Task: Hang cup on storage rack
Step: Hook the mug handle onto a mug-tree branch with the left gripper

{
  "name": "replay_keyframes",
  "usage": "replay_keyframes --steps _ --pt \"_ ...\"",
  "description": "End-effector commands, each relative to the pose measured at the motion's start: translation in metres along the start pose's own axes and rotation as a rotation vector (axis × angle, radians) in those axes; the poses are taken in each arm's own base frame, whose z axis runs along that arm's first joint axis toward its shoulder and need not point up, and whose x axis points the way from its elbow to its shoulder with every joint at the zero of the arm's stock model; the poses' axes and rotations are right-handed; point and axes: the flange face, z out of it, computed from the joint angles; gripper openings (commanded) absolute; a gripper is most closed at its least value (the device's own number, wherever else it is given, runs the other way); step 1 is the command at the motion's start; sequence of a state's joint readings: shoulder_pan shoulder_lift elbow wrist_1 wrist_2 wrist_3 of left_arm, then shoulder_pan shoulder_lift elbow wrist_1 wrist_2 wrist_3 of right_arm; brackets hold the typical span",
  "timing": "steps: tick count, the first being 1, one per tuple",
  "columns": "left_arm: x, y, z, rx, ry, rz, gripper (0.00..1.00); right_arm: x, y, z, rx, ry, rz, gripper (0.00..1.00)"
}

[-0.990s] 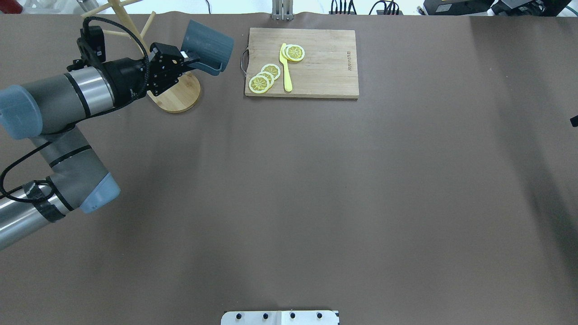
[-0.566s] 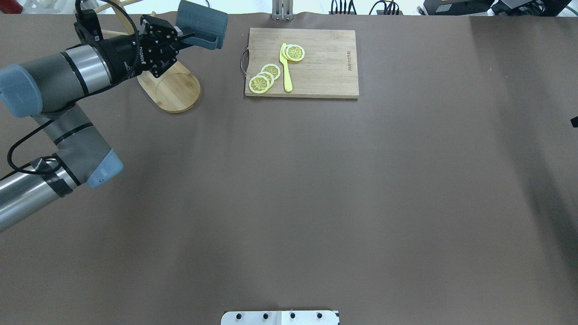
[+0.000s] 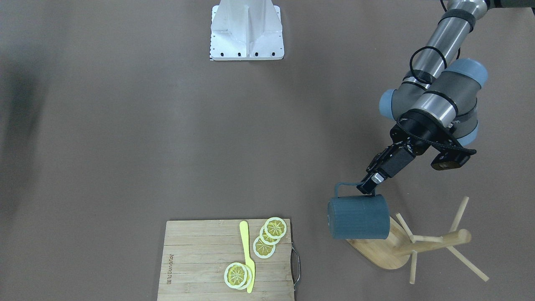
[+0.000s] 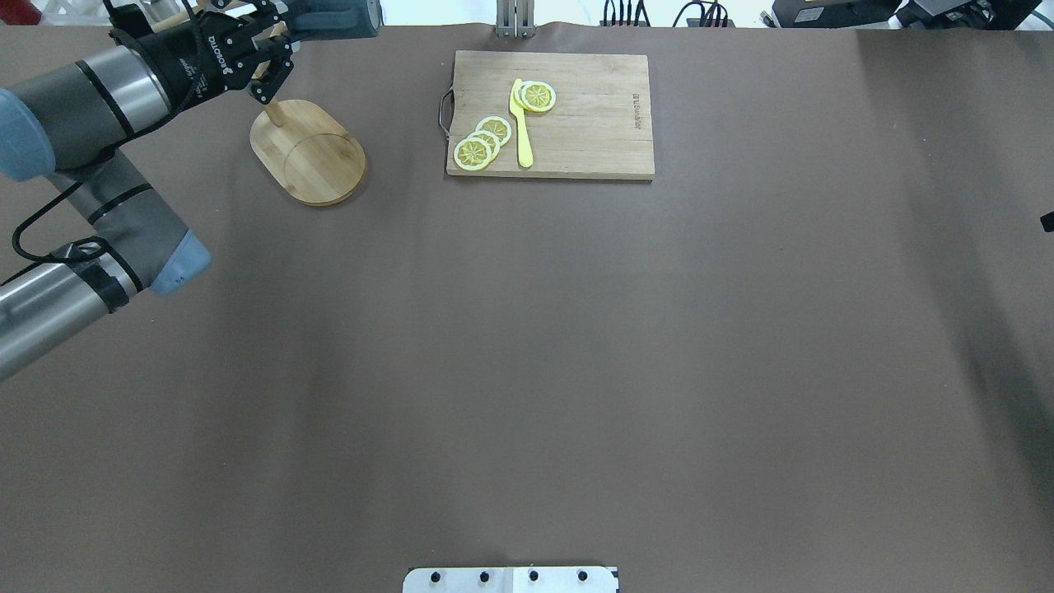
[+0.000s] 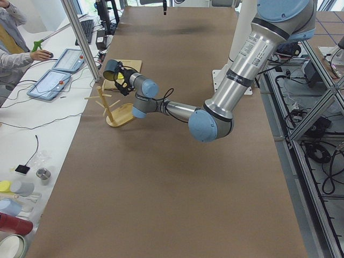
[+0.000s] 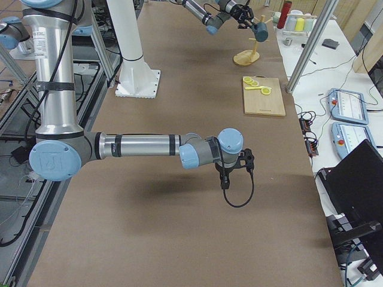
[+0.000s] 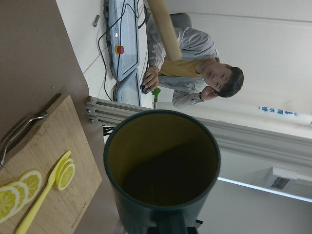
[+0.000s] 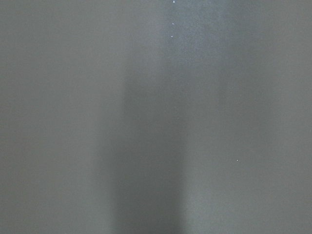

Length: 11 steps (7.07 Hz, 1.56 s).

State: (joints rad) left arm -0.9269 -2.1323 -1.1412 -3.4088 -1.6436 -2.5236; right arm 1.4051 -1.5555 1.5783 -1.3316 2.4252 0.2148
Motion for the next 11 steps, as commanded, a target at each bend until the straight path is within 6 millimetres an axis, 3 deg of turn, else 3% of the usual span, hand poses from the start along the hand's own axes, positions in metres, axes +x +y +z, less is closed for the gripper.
replay_keyframes --steps 1,4,7,9,11 --pt "0.002 -0.013 -0.002 0.004 0.06 -0.144 0.0 -0.001 -0.001 0.0 0.0 0.0 0.0 1.0" --pt "0.003 -0.022 -0.006 0.017 0.11 -0.256 0.0 0.0 -0.001 -0.003 0.006 -0.002 -0.001 1.0" --pt "-0.004 -0.032 -0.008 0.032 0.103 -0.269 0.0 0.003 -0.001 -0.011 0.021 0.0 0.008 1.0" --pt "-0.015 -0.047 -0.021 0.013 0.112 -0.281 0.0 0.003 -0.001 -0.012 0.022 -0.002 0.006 1.0" --pt "-0.012 -0.052 -0.026 0.017 0.113 -0.28 0.0 0.002 -0.001 -0.012 0.023 -0.002 0.005 1.0"
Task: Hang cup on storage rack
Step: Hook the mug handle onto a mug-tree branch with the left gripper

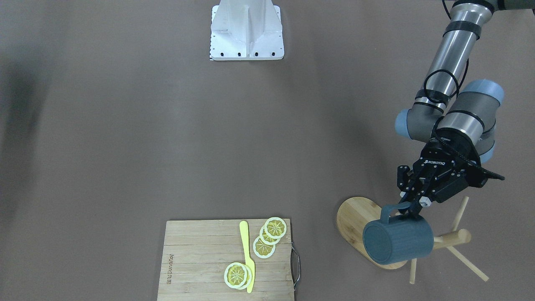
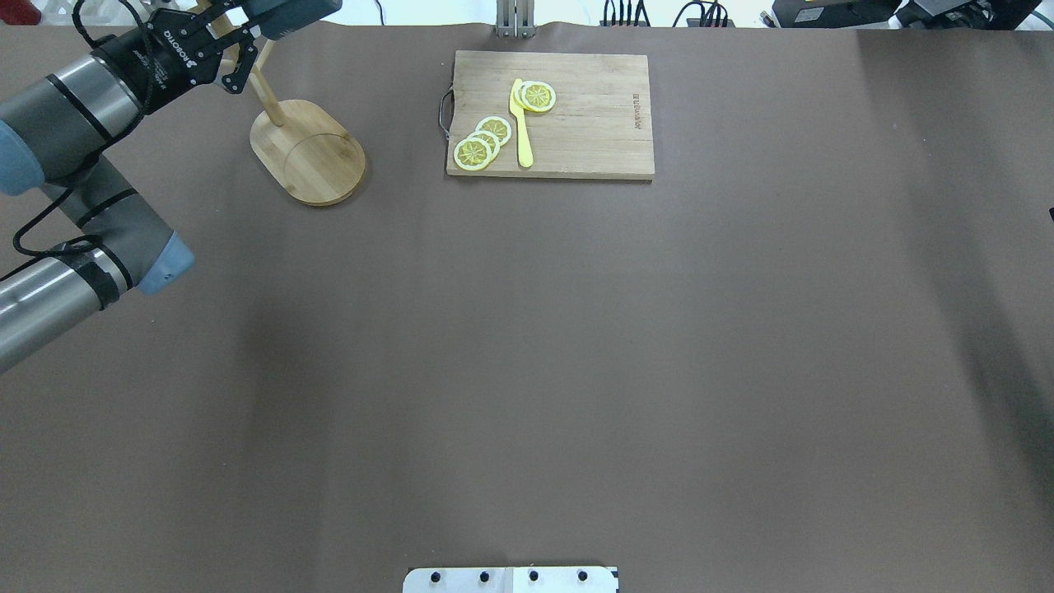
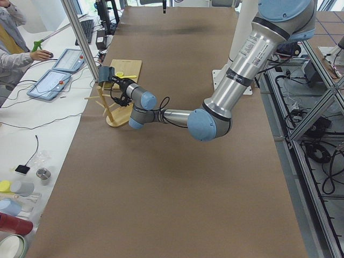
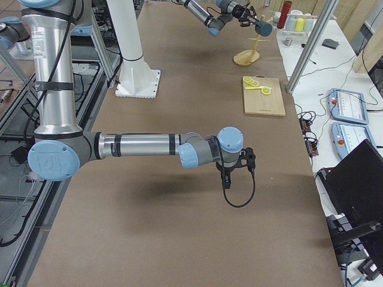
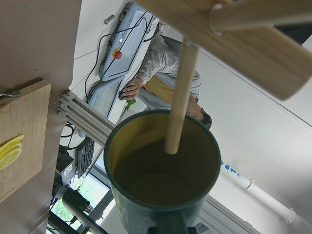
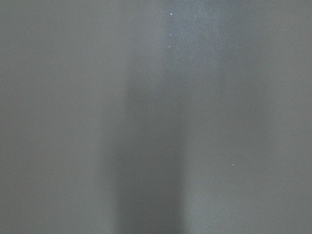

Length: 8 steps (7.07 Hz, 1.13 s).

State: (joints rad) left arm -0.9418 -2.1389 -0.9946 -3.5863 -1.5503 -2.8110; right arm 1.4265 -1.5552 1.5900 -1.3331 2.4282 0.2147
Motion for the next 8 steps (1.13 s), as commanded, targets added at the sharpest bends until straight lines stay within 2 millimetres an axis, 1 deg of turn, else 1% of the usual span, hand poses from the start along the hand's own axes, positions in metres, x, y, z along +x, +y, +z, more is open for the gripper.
replay_keyframes --steps 1,3,4,5,6,8 --pt "0.004 -0.006 -0.006 0.006 0.0 0.002 0.0 0.0 0.0 0.0 0.0 0.0 0.0 1.0" --pt "0.003 -0.01 -0.009 0.013 -0.003 0.002 0.0 -0.001 -0.001 -0.001 0.002 -0.001 -0.001 1.0" --pt "0.0 -0.018 -0.019 0.019 -0.023 0.003 0.0 -0.002 -0.002 -0.001 0.003 -0.001 -0.002 1.0" --pt "0.002 -0.02 -0.021 0.02 -0.025 0.005 0.0 -0.003 -0.002 -0.002 0.004 -0.002 -0.003 1.0" --pt "0.003 -0.025 -0.028 0.023 -0.036 0.007 0.0 -0.003 -0.001 -0.001 0.001 -0.013 -0.002 1.0" --pt "0.001 -0.028 -0.03 0.023 -0.041 0.008 0.0 -0.004 -0.001 -0.001 -0.001 -0.019 -0.001 1.0"
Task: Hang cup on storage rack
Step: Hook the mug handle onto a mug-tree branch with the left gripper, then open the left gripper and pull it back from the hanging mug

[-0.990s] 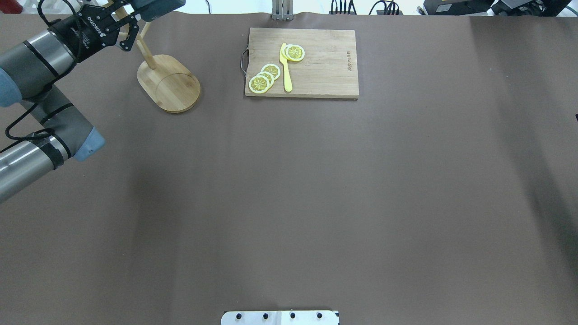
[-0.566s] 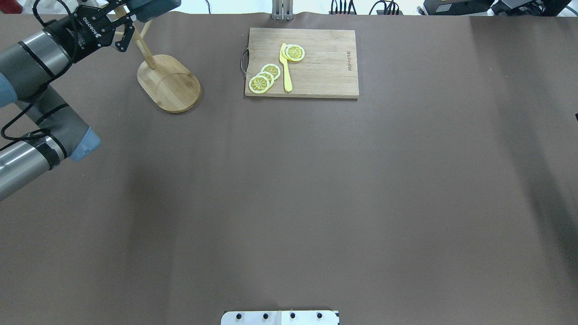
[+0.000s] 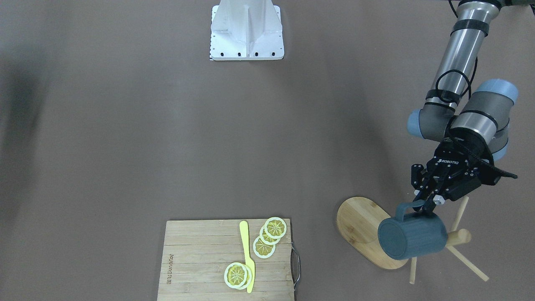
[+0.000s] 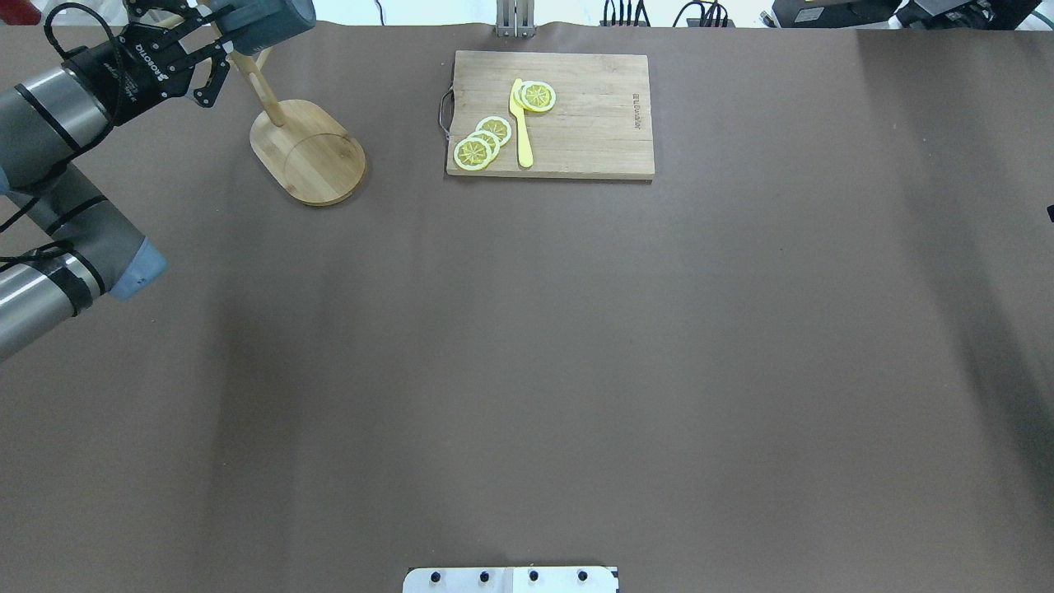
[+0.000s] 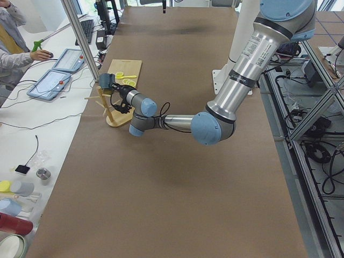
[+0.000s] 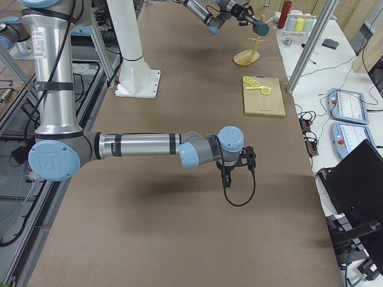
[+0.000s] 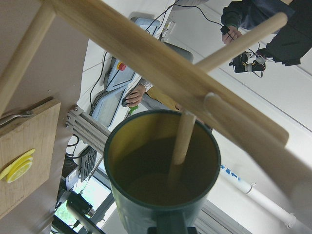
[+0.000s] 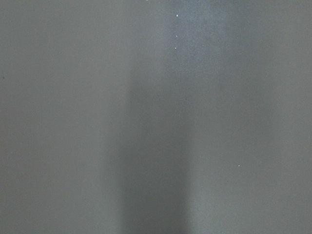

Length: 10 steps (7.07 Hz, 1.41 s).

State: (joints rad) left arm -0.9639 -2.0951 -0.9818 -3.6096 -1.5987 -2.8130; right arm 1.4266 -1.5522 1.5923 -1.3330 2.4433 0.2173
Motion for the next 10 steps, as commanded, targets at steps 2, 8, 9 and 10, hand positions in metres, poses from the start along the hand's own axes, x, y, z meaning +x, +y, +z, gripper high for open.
replay_keyframes --steps 2,8,9,10 --pt "-0.001 -0.002 -0.003 -0.002 -0.001 0.002 0.0 -0.001 -0.001 -0.001 0.001 -0.004 -0.002 1.0" --pt "0.002 -0.01 -0.01 0.011 -0.02 0.053 0.75 -0.011 -0.002 -0.008 0.013 -0.008 -0.006 1.0" --pt "0.018 -0.009 -0.017 -0.013 -0.052 0.067 0.81 -0.013 -0.002 -0.01 0.014 -0.008 -0.007 1.0" --pt "0.031 -0.02 -0.039 -0.006 -0.082 0.082 0.84 -0.013 -0.002 -0.01 0.014 -0.007 -0.006 1.0"
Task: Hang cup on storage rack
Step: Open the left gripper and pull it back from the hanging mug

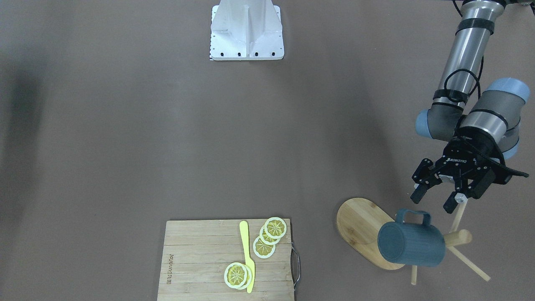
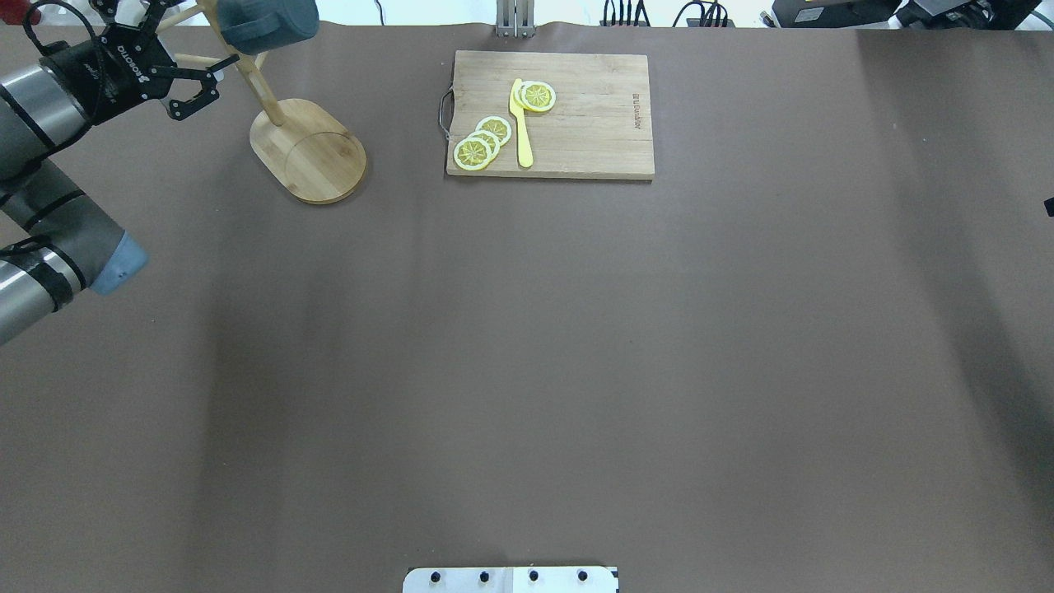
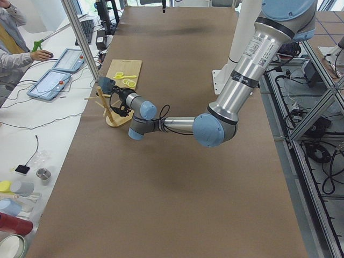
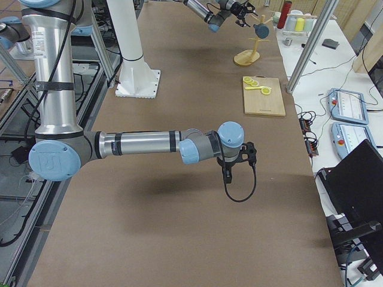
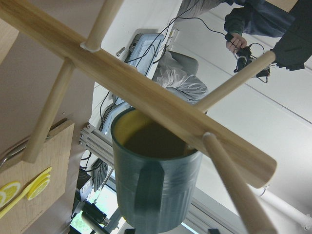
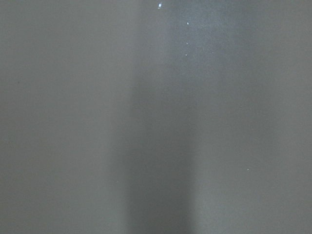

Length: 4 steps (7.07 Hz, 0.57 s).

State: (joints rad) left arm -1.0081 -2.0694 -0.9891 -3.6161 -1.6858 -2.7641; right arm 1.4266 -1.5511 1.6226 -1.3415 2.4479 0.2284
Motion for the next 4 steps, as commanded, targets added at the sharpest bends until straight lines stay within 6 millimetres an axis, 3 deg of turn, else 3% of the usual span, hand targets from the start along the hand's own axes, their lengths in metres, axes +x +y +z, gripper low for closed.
replay_keyframes --steps 1,2,4 --pt "0.014 -0.009 -0.037 -0.028 -0.084 0.127 0.96 -0.001 0.001 -0.001 0.001 0.0 -0.001 1.0" --pt "0.003 -0.015 -0.064 -0.039 -0.13 0.256 0.97 -0.001 0.001 -0.001 0.0 0.001 0.0 1.0" --pt "0.018 -0.028 -0.102 -0.039 -0.167 0.439 0.97 0.003 0.002 0.002 -0.003 0.004 0.005 1.0"
